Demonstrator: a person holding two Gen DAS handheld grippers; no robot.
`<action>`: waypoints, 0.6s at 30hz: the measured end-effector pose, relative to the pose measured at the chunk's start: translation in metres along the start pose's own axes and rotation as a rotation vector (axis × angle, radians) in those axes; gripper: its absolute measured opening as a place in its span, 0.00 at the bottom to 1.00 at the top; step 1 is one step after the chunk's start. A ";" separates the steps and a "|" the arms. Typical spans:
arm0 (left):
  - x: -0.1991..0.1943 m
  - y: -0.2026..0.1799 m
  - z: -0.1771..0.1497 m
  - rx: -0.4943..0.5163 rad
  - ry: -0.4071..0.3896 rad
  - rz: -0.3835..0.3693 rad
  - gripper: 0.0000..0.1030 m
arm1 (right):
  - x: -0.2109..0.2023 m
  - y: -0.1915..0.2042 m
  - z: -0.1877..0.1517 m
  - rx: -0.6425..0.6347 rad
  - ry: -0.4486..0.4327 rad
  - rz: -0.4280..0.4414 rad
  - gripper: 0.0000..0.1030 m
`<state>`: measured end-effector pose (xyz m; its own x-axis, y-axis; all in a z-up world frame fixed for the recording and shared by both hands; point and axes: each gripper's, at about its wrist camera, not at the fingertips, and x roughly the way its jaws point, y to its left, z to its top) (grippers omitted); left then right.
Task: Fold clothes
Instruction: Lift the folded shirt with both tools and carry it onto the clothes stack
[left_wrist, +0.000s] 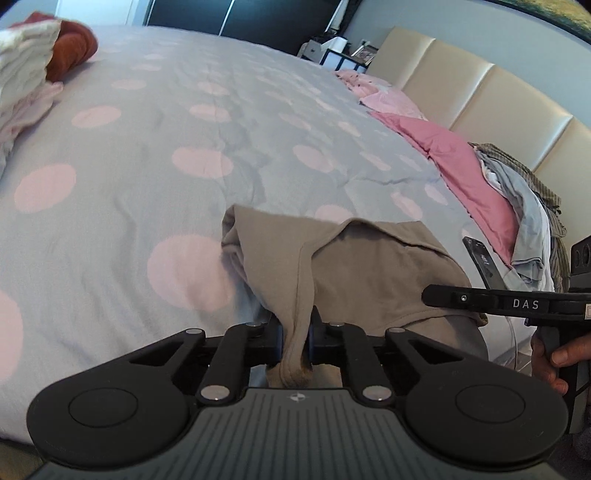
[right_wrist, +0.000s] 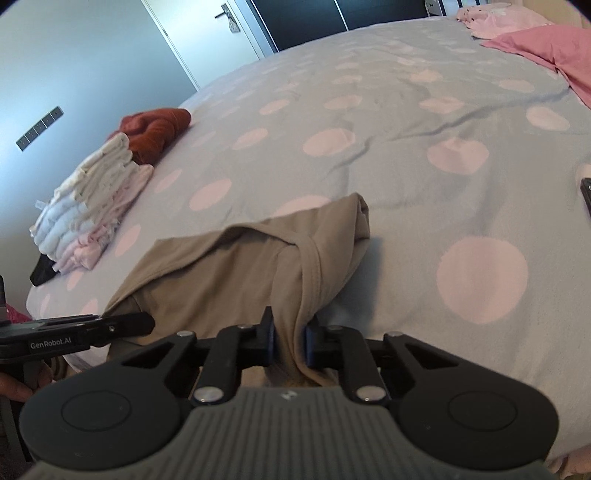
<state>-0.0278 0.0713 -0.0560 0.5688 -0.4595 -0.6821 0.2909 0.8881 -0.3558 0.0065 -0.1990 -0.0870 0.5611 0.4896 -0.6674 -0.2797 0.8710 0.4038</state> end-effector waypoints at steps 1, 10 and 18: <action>-0.002 0.000 0.005 0.009 -0.002 -0.001 0.09 | -0.002 0.002 0.003 0.008 -0.006 0.009 0.16; -0.048 0.030 0.069 -0.001 -0.086 0.015 0.08 | 0.000 0.045 0.057 0.015 -0.056 0.083 0.16; -0.135 0.091 0.147 -0.010 -0.202 0.092 0.08 | 0.028 0.147 0.133 -0.041 -0.108 0.242 0.16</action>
